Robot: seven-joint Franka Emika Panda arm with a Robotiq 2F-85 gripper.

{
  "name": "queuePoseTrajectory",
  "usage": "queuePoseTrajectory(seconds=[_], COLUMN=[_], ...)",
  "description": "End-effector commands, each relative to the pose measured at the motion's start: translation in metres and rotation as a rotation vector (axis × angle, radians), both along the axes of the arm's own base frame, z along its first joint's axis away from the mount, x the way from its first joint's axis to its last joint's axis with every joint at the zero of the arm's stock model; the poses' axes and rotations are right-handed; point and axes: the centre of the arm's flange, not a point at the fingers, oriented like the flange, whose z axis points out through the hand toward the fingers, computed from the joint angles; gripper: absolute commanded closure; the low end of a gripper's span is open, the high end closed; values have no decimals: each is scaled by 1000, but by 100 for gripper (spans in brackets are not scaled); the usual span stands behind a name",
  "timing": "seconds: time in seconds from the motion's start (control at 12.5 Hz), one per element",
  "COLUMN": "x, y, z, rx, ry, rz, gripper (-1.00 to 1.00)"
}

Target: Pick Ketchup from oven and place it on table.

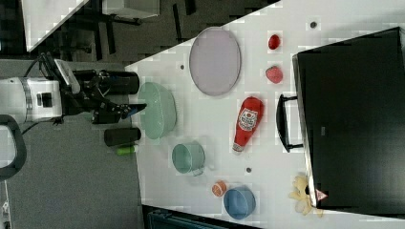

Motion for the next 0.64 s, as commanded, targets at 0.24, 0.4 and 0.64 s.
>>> queuePoseTrajectory(seconds=[0.24,0.4,0.64], x=[2,2,3], y=[-1,-1,-1], z=[-7,-9,-11], rx=[4,3,3], ry=[3,7,11], rz=[-38,-38,-38], gripper=[-100,-100,-100])
